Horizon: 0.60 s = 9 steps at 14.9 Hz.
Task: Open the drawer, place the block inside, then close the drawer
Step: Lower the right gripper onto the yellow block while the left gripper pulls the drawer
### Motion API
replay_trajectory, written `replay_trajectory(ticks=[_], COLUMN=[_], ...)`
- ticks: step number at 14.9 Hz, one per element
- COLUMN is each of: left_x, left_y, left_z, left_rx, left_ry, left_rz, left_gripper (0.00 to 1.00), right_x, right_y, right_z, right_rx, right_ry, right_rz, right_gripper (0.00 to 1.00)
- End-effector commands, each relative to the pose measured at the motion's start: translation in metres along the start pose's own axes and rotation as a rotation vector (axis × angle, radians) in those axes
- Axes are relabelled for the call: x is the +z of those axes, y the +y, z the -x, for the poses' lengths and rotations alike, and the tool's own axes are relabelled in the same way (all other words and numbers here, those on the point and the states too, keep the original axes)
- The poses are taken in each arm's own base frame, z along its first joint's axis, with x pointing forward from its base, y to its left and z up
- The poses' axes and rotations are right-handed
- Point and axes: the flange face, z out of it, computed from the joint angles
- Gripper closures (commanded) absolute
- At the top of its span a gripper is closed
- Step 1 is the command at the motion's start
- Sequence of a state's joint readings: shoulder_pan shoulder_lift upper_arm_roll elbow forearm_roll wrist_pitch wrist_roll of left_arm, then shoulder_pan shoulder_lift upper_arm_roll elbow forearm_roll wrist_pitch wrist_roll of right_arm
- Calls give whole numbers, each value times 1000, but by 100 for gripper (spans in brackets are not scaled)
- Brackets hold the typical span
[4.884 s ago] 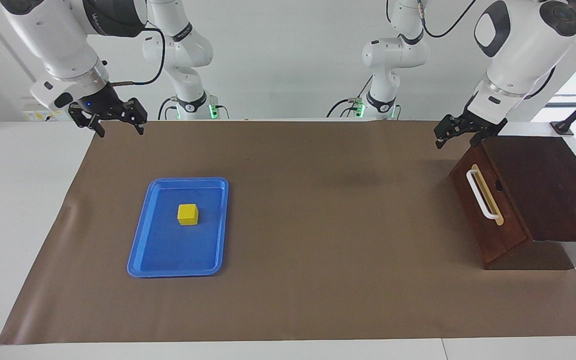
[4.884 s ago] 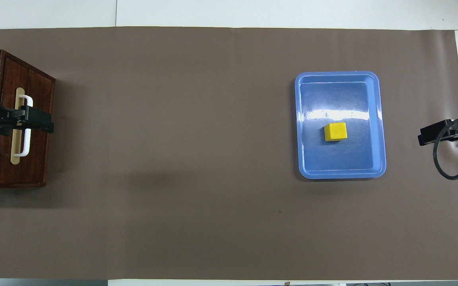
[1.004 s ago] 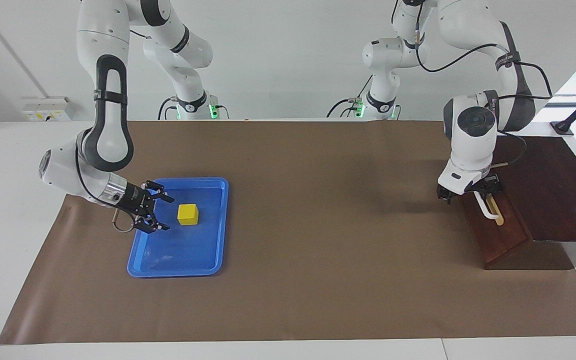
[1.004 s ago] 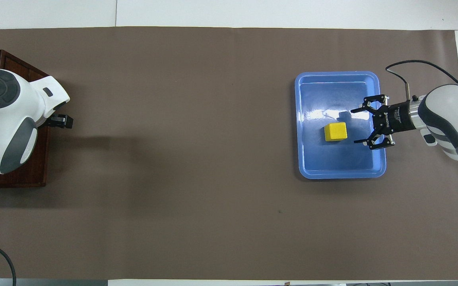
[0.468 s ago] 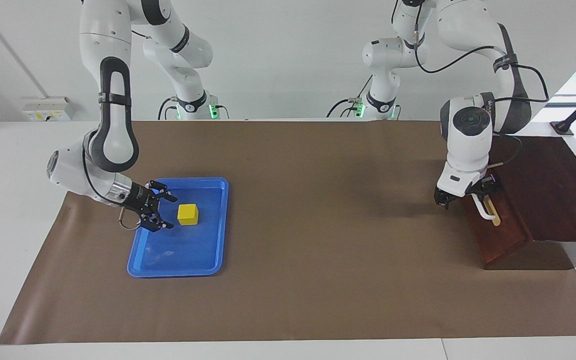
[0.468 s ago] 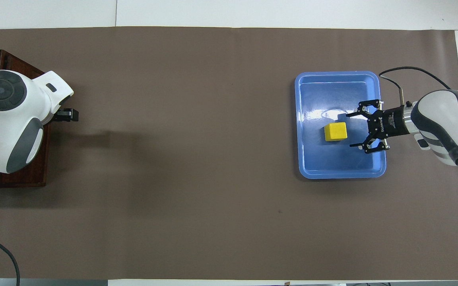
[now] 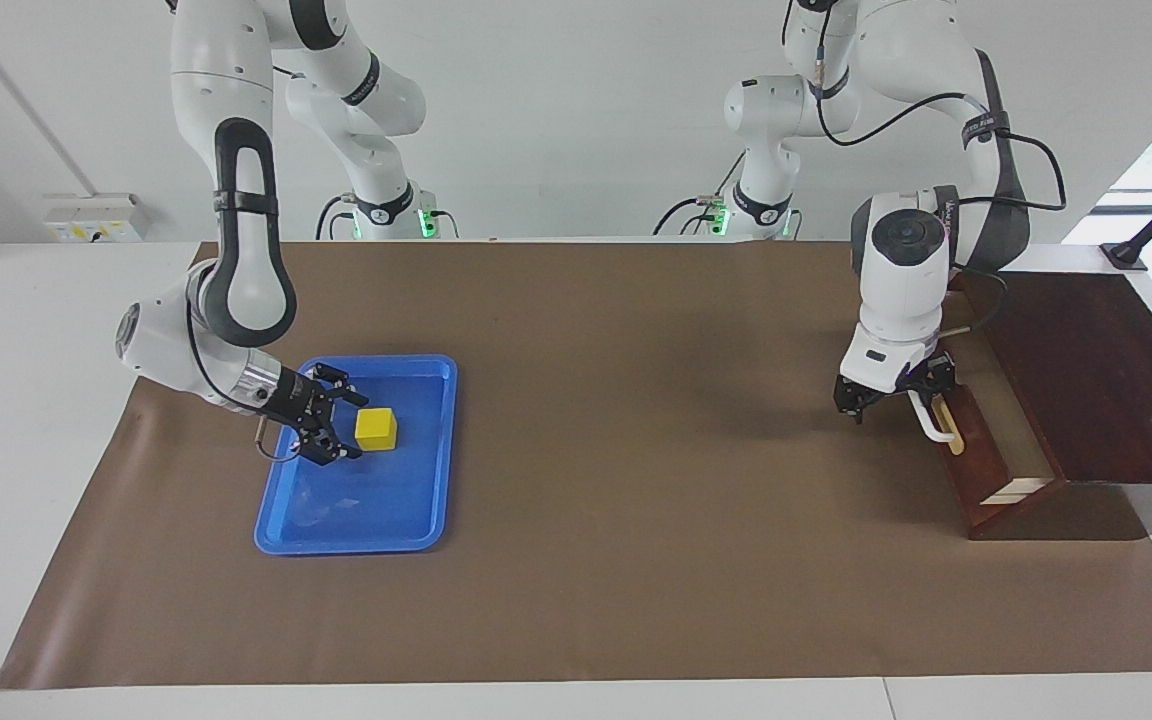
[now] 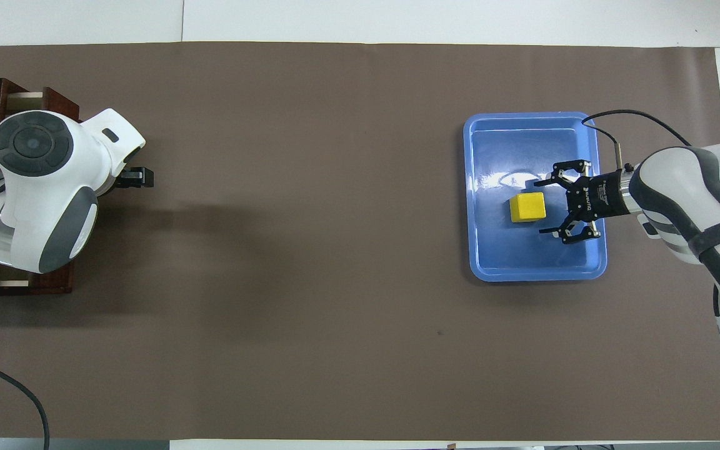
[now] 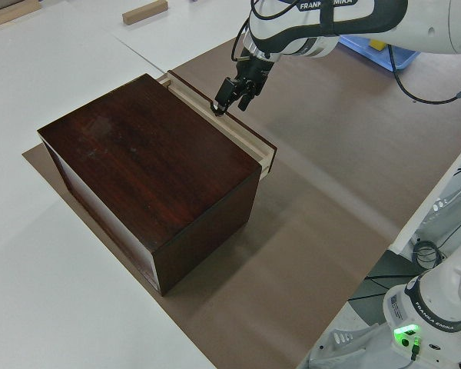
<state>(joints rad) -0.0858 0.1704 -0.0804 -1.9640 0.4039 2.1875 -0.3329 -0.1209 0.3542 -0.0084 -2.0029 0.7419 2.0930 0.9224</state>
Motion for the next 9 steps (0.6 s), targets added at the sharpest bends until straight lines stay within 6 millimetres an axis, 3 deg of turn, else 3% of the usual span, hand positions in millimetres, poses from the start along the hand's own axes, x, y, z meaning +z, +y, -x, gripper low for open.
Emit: replay_trajectory(ticks=[1, 9], left_x=[-4, -30], left_y=[36, 83], left_z=[4, 6], left_rx=[-8, -114], left_ry=[-2, -8], left_rz=[54, 134], left_gripper=[0, 0], right_x=[1, 9], right_y=[8, 15], right_z=[2, -3], right_rx=[-20, -19], right_ry=[0, -11], right_rz=[-36, -57], right_gripper=[0, 0])
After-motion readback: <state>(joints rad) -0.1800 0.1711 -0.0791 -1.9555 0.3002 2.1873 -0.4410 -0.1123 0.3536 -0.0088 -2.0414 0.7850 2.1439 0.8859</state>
